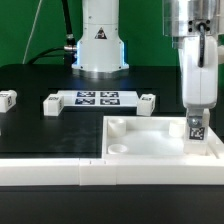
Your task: Assemble one leg
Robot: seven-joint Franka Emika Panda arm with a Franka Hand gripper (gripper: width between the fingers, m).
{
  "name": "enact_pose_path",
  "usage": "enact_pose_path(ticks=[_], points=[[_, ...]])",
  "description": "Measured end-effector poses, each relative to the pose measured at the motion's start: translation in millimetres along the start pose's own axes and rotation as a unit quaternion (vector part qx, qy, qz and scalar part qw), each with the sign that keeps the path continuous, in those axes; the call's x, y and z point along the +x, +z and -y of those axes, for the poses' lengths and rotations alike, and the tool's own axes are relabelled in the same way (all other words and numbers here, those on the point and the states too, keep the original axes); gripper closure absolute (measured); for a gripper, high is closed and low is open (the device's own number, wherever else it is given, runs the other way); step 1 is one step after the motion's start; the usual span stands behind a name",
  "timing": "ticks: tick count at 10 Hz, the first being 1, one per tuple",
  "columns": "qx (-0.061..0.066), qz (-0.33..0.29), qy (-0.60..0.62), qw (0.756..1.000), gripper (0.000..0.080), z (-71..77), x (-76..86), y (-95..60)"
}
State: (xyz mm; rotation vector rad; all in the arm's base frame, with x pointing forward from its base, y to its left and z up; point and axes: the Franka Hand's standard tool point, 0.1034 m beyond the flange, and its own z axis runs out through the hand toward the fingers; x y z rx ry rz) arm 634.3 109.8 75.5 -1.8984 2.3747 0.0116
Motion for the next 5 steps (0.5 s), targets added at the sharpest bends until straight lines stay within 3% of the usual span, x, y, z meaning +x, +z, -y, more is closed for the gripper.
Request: enact_pose_path(ticks=[1, 2, 5], points=[[0.000, 0.000, -0.044, 0.999, 0.0341, 0.1, 0.1, 0.0], [0.000, 0.000, -0.099, 0.995, 0.0196, -0.1, -0.1, 0.1], [-0.001, 0.001, -0.162, 0.987, 0.0152, -1.8, -3.0, 1.0]])
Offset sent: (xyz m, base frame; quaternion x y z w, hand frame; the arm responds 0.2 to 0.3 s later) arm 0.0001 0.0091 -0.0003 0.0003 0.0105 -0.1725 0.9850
